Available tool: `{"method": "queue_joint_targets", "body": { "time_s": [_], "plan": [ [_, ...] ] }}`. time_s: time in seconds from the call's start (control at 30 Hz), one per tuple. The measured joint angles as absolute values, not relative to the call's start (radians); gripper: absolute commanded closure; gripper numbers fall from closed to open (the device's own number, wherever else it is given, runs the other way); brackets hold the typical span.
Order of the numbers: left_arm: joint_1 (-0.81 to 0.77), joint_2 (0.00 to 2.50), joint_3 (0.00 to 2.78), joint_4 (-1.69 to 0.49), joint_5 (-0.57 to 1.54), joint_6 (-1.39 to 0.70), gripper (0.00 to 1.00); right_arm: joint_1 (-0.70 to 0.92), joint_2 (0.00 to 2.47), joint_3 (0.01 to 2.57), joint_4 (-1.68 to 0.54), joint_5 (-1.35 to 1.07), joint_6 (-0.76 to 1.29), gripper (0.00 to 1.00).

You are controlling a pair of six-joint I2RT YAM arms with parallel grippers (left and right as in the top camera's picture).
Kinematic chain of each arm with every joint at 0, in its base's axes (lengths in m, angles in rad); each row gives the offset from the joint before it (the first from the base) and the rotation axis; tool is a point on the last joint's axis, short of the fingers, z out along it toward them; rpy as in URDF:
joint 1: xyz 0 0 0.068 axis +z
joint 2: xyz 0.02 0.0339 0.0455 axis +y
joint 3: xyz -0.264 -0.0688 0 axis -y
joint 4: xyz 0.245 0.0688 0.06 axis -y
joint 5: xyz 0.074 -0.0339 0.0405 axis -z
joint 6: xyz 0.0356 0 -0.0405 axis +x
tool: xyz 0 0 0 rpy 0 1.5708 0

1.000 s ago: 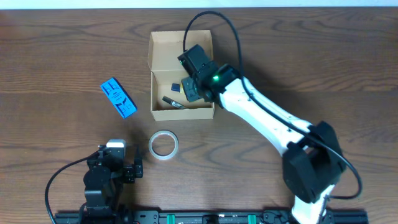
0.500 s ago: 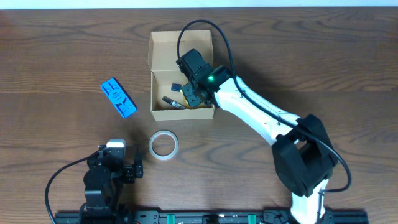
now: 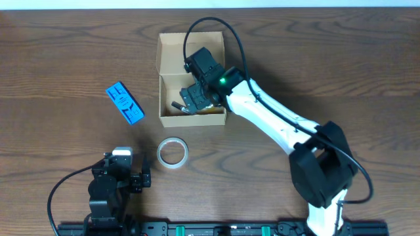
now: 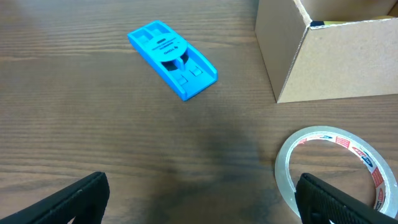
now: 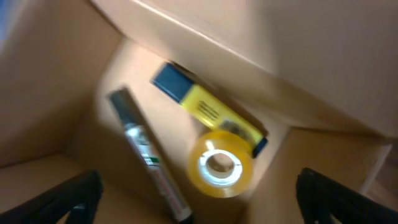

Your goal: Pack container

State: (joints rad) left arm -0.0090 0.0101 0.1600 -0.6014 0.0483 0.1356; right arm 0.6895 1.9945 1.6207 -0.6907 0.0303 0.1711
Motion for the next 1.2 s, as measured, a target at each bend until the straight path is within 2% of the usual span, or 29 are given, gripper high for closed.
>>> {"method": "queue_joint_targets", "body": {
  "time_s": [0.3,0.77,1.2],
  "plan": [
    [-0.009,0.01,0.16,-0.602,0.048,0.136,0.04,0.685,1.678,1.589,-0.795,0.046,0.127,0.01],
    [-0.009,0.01,0.16,-0.601,0.048,0.136,0.05,0.658,1.033,0.952,-0.684,0.082,0.094,0.01],
    [-0.009,0.01,0.16,-0.601,0.048,0.136,0.05,0.658,0.464,0.513,-0.67,0.092,0.25,0.01]
  ]
}}
